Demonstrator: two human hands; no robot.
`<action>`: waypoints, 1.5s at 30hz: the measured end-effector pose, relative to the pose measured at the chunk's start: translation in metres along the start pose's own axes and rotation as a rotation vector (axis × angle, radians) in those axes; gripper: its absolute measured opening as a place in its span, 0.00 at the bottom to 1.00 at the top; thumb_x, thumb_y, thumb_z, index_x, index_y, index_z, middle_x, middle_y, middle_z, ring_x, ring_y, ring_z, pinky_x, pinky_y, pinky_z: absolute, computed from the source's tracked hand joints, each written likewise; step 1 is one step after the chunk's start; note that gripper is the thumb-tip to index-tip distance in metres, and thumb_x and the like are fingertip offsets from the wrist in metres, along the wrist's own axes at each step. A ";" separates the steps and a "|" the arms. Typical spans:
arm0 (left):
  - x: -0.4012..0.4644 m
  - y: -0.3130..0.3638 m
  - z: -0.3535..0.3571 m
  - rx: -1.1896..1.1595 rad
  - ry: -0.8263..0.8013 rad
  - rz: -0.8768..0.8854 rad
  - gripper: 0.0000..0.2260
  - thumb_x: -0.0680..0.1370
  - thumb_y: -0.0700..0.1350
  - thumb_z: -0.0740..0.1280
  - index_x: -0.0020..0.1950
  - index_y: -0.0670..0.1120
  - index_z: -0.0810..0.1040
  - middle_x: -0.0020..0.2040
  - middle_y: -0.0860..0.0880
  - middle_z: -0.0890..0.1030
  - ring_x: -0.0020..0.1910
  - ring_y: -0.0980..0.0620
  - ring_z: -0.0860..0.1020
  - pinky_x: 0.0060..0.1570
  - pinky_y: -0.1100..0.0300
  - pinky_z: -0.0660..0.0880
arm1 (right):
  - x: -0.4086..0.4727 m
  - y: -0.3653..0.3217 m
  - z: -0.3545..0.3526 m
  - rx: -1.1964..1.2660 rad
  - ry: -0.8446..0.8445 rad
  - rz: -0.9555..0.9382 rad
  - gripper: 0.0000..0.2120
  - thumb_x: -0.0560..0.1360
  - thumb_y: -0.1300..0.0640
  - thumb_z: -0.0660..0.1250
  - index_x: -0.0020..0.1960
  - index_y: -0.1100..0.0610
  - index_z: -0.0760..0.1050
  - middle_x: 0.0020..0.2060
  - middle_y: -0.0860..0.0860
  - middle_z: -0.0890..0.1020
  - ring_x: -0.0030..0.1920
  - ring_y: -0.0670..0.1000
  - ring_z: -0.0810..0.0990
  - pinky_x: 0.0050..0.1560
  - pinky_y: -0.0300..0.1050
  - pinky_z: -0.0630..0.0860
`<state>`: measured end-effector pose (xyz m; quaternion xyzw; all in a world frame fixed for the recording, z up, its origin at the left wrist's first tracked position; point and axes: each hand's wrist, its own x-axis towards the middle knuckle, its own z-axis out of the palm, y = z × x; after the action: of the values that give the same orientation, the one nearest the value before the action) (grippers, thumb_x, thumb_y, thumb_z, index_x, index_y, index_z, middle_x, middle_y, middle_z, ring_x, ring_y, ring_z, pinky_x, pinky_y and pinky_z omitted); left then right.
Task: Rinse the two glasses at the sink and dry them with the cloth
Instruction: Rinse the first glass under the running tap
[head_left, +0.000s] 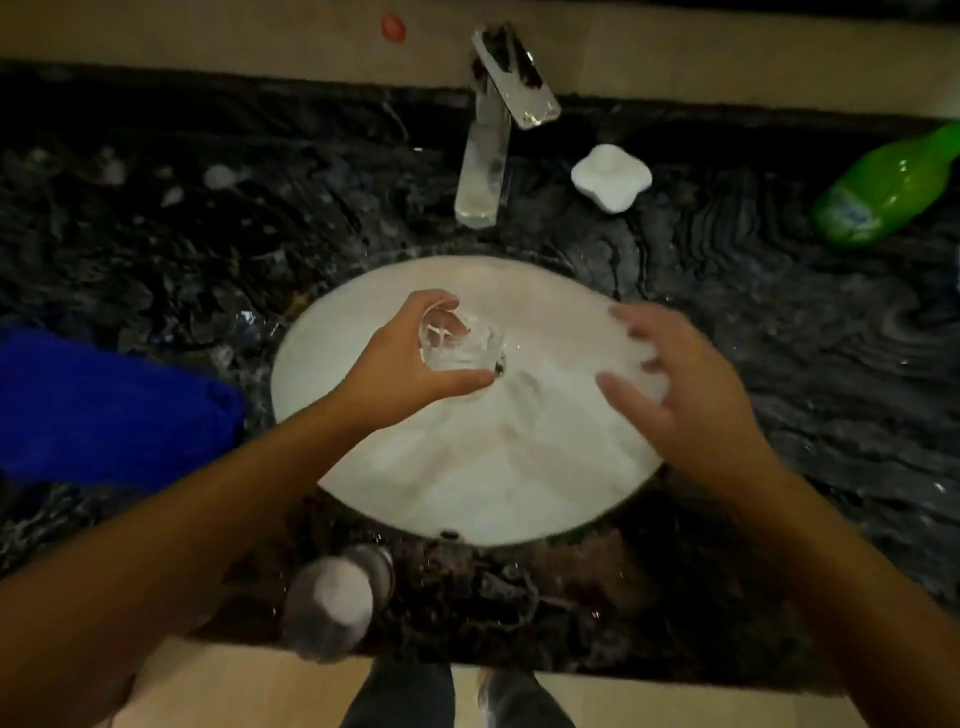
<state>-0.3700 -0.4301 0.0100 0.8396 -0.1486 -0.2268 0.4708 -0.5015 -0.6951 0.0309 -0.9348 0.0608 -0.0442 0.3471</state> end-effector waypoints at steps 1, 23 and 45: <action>0.013 -0.004 -0.004 0.008 -0.016 0.002 0.37 0.65 0.53 0.84 0.69 0.55 0.71 0.58 0.59 0.80 0.59 0.62 0.78 0.60 0.57 0.78 | 0.028 -0.011 0.000 0.000 0.059 -0.024 0.30 0.78 0.44 0.69 0.77 0.51 0.67 0.75 0.49 0.71 0.72 0.52 0.73 0.68 0.58 0.75; 0.101 -0.038 0.009 -0.045 0.029 0.074 0.39 0.67 0.46 0.84 0.73 0.53 0.68 0.64 0.56 0.78 0.63 0.61 0.75 0.58 0.76 0.69 | 0.222 -0.032 -0.003 -0.118 0.194 -0.376 0.21 0.82 0.45 0.68 0.70 0.53 0.78 0.71 0.49 0.78 0.66 0.48 0.80 0.66 0.48 0.77; 0.121 -0.043 0.025 0.041 -0.077 -0.015 0.39 0.68 0.59 0.73 0.76 0.52 0.64 0.58 0.50 0.78 0.55 0.46 0.81 0.55 0.53 0.79 | 0.172 -0.046 0.110 0.130 -0.674 0.246 0.18 0.78 0.45 0.55 0.44 0.57 0.76 0.43 0.56 0.81 0.44 0.54 0.77 0.47 0.51 0.73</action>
<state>-0.2779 -0.4821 -0.0672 0.8408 -0.1647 -0.2595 0.4456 -0.3135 -0.6147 -0.0147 -0.8585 0.0522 0.3046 0.4092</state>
